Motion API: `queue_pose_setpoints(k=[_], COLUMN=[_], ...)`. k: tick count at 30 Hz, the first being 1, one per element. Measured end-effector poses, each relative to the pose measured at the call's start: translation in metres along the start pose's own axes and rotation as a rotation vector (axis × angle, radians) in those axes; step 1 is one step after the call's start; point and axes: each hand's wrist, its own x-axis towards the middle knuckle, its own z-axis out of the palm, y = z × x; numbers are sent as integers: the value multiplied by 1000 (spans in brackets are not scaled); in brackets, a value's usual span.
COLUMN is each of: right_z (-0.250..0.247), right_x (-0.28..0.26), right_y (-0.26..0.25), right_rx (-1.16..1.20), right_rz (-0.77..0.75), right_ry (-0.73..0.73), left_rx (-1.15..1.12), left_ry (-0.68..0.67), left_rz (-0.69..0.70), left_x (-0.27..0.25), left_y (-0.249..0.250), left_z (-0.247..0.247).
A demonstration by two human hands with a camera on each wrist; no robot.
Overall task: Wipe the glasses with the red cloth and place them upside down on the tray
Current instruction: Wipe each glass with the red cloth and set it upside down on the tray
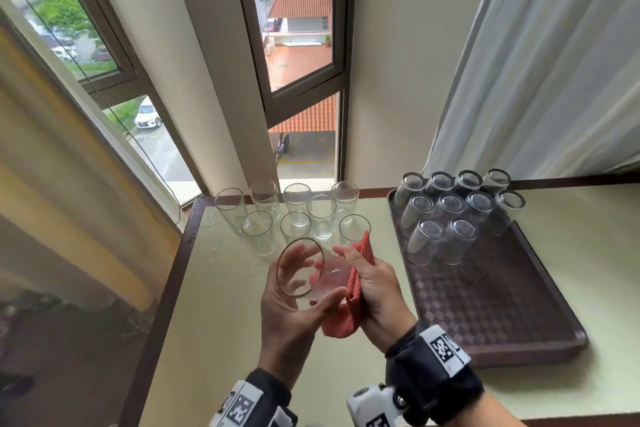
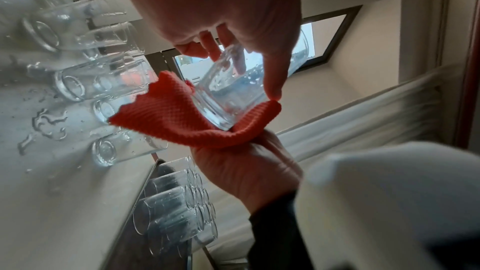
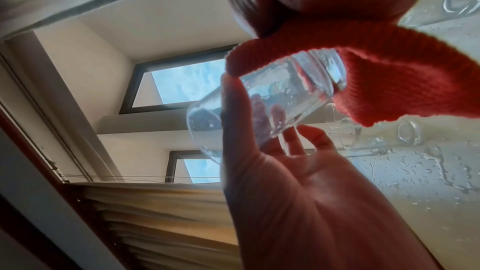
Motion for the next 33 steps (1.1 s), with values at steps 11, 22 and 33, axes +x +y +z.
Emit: queue_pose_setpoints(k=[11,22,33], right_z=[-29,-17,-9], right_x=[-4,-10,-8], right_y=[-10,-20,4], right_rx=[-98,-217,-652], right_rz=[-95,-222,-240], right_ry=[41,-219,-433], left_rx=[55,447,598], left_ry=[-207,-466,-417], left_rz=[-26,-14,117], left_x=[21,19,29], left_y=[-2,-1,14], left_z=[-17,-32,-36])
